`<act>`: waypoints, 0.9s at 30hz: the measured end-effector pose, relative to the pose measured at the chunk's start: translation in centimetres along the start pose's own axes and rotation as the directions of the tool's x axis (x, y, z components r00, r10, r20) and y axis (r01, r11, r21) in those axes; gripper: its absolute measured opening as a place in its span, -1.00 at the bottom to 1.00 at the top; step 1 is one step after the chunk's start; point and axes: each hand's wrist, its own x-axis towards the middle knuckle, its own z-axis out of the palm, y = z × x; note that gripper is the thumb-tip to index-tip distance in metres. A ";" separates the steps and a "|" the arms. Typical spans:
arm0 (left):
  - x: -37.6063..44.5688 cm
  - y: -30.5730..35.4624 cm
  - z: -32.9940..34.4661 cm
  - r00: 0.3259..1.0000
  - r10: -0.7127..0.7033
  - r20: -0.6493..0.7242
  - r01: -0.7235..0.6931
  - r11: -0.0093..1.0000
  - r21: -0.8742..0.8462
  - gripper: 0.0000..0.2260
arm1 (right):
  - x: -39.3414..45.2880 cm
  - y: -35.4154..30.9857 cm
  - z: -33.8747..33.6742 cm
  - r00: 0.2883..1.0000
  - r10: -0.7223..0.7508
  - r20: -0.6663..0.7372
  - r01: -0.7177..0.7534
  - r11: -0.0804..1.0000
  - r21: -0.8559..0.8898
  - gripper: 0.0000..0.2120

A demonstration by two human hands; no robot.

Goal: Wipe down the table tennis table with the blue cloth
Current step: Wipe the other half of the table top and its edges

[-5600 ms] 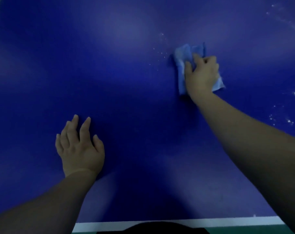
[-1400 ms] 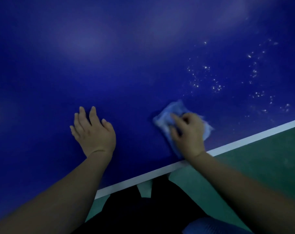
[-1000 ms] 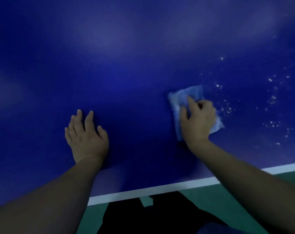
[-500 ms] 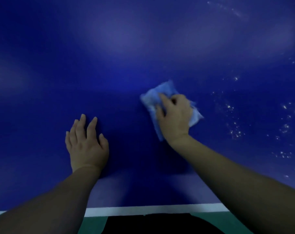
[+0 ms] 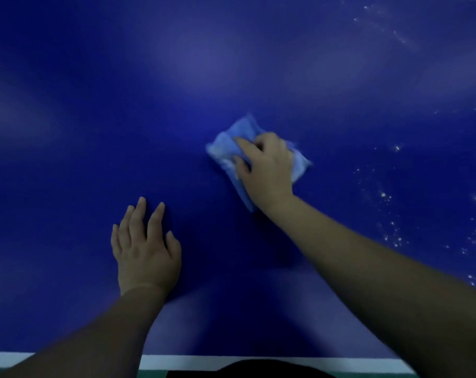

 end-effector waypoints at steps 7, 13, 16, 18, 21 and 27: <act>-0.1 0.1 -0.1 1.000 0.018 -0.001 -0.018 1.000 -0.004 -0.48 | 7.0 10.1 -3.0 0.885 0.435 -0.165 -0.461 0.866 -0.195 -0.63; -0.1 0.2 -0.3 1.000 0.003 0.027 -0.003 1.000 -0.017 -0.46 | -6.6 2.4 -2.6 0.945 0.309 -0.110 -0.317 0.946 -0.066 -0.66; -0.1 0.1 -0.2 1.000 0.000 0.023 0.000 1.000 -0.019 -0.47 | -8.5 -0.3 -2.1 0.992 -0.113 0.064 0.113 0.994 -0.005 -0.69; -0.1 0.1 -0.1 0.999 -0.003 0.035 0.004 1.000 -0.008 -0.49 | -6.6 2.0 -3.1 0.995 -0.091 0.031 0.092 0.995 -0.041 -0.70; -0.1 -0.2 0.2 0.999 0.006 0.042 -0.006 1.000 0.006 -0.54 | -4.7 9.2 -5.6 0.911 0.375 -0.171 -0.403 0.900 -0.169 -0.66; 0.0 -0.5 0.4 0.999 0.033 0.030 -0.033 0.999 -0.019 -0.53 | -12.9 5.8 -5.1 0.674 0.648 -0.355 -0.707 0.705 -0.055 -0.68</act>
